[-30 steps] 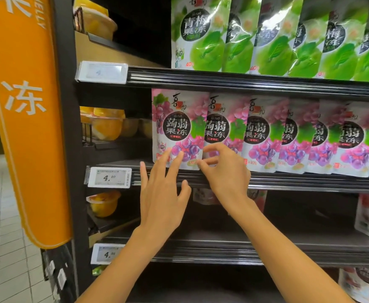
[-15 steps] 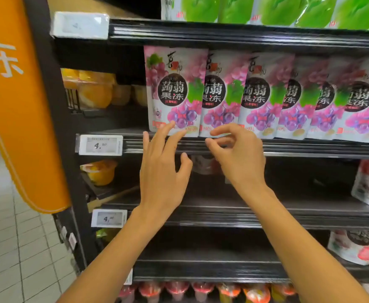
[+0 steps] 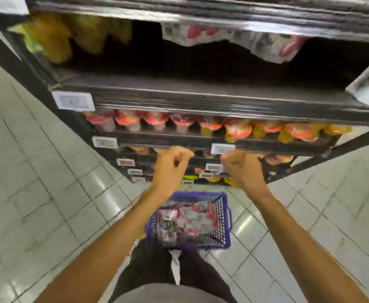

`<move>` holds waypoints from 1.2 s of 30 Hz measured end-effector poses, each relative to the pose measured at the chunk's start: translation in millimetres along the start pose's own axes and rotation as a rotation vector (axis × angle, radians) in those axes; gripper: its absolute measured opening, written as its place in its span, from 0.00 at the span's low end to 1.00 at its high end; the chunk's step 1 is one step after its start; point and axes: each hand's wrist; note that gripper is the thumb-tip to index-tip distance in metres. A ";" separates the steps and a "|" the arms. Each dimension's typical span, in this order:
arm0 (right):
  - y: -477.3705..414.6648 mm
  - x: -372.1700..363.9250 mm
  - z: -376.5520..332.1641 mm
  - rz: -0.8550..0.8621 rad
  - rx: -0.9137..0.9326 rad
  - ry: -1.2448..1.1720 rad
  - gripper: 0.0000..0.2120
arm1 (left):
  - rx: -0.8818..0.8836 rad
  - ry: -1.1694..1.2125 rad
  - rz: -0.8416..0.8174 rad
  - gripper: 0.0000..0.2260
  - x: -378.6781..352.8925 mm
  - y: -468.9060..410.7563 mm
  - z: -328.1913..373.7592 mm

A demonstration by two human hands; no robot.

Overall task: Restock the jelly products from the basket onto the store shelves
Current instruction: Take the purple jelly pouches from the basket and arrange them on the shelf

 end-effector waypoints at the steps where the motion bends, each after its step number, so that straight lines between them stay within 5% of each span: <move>1: 1.6 -9.4 34.9 -0.062 -0.060 0.021 0.06 | 0.089 0.004 -0.039 0.07 -19.3 11.4 -25.7; 7: 4.6 -79.3 192.5 -0.154 -0.288 0.013 0.05 | 0.483 -0.066 -0.119 0.06 -104.8 88.2 -171.4; 12: -8.5 -147.0 290.3 -0.292 -0.488 0.061 0.08 | 0.625 -0.155 -0.122 0.06 -138.1 136.4 -277.5; 19: -25.3 -258.4 402.1 -0.347 -0.502 0.154 0.07 | 0.810 -0.296 -0.188 0.08 -168.4 172.2 -408.8; 26: -50.7 -367.0 493.3 -0.476 -0.570 0.316 0.09 | 0.992 -0.225 -0.142 0.15 -205.3 169.0 -534.3; 30: -73.2 -421.5 531.1 -0.654 -0.622 0.326 0.13 | 0.929 -0.227 -0.171 0.25 -222.3 158.4 -596.8; 36: -87.1 -491.2 561.8 -0.732 -0.715 0.260 0.14 | 1.124 -0.272 -0.069 0.19 -251.9 134.2 -659.5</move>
Point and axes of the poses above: each hand's wrist, its own y-axis away from the middle knuckle, its own x-axis out of the back of the hand, z = x × y, and after that the axes turned 5 degrees about -x, right-handed
